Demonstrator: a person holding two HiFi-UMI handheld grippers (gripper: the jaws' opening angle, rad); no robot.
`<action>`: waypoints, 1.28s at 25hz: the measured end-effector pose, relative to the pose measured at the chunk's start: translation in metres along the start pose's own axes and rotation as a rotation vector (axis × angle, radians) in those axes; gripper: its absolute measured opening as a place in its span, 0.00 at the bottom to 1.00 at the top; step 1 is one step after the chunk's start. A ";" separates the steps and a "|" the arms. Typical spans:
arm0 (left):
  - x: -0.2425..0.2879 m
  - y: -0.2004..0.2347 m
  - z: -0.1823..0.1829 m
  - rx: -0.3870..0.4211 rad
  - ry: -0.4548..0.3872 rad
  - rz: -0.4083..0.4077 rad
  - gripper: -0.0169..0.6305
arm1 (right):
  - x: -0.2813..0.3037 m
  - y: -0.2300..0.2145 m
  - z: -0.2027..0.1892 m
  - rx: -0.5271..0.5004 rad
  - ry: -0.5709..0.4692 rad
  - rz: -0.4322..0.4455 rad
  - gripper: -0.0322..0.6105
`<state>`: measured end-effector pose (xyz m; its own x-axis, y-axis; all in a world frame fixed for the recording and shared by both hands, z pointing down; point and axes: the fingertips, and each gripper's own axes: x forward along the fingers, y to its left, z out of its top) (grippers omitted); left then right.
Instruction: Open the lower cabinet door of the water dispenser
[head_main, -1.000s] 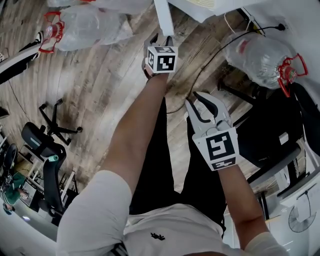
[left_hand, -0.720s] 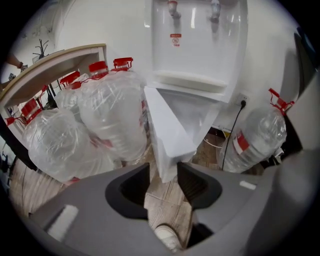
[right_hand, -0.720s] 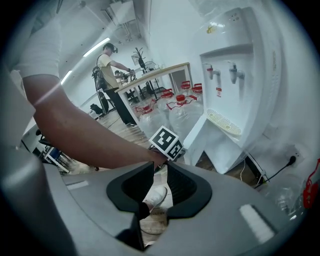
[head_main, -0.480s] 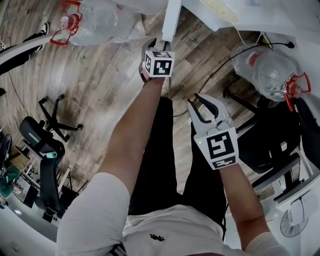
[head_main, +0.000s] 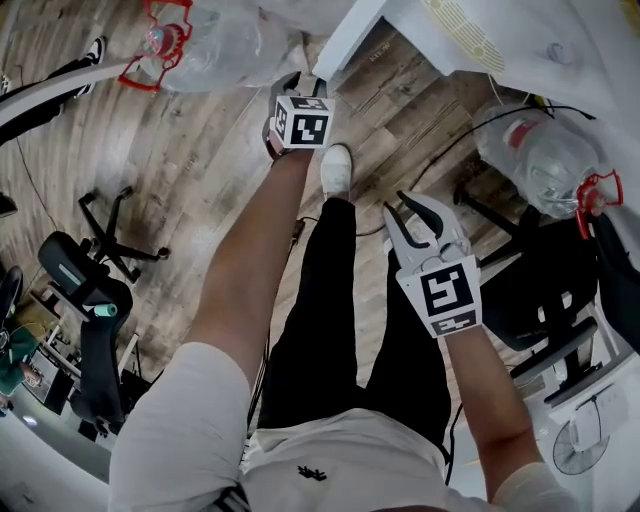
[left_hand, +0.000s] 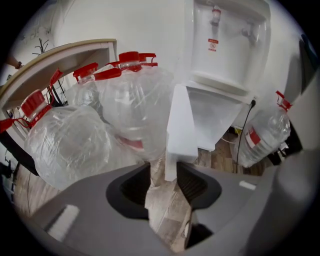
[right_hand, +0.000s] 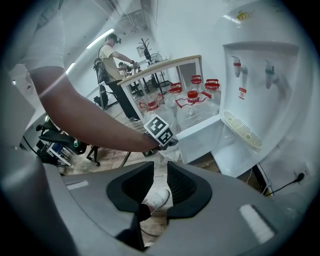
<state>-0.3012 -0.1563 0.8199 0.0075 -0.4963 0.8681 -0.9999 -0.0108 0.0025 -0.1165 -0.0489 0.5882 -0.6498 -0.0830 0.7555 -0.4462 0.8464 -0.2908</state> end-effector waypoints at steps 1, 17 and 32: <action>0.001 0.007 0.001 0.003 0.002 0.002 0.36 | 0.003 0.000 0.002 -0.003 0.004 -0.001 0.15; 0.012 0.058 0.014 0.049 0.031 -0.022 0.36 | 0.028 0.013 0.030 -0.011 0.017 -0.024 0.15; -0.097 0.049 0.033 0.140 -0.016 -0.059 0.36 | -0.051 0.041 0.026 0.021 -0.036 -0.135 0.15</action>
<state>-0.3507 -0.1374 0.7200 0.0675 -0.5050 0.8605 -0.9868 -0.1610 -0.0171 -0.1176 -0.0237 0.5220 -0.6049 -0.2144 0.7669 -0.5432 0.8153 -0.2005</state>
